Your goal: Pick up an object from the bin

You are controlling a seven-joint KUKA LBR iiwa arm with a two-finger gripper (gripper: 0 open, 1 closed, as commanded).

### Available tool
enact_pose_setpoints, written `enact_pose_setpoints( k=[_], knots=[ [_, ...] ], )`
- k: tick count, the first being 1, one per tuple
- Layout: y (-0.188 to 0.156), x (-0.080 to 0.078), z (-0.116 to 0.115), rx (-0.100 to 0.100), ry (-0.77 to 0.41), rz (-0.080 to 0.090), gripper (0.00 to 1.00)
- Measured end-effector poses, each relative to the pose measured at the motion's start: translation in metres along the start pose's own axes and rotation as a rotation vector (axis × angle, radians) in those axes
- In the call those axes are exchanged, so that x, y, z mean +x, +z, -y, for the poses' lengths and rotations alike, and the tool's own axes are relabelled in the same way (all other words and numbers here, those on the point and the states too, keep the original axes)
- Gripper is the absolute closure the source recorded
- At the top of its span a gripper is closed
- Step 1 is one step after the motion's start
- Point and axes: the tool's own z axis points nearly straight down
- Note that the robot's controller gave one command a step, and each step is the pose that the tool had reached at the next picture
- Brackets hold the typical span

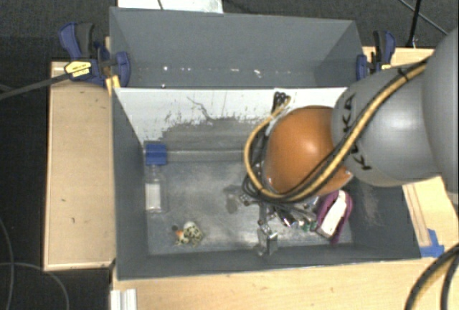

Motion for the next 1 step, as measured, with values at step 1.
enact_pose_setpoints(
  k=[1],
  knots=[
    [-0.0144,-0.0485,-0.0804,-0.003,-0.046,0.007,0.0]
  ],
)
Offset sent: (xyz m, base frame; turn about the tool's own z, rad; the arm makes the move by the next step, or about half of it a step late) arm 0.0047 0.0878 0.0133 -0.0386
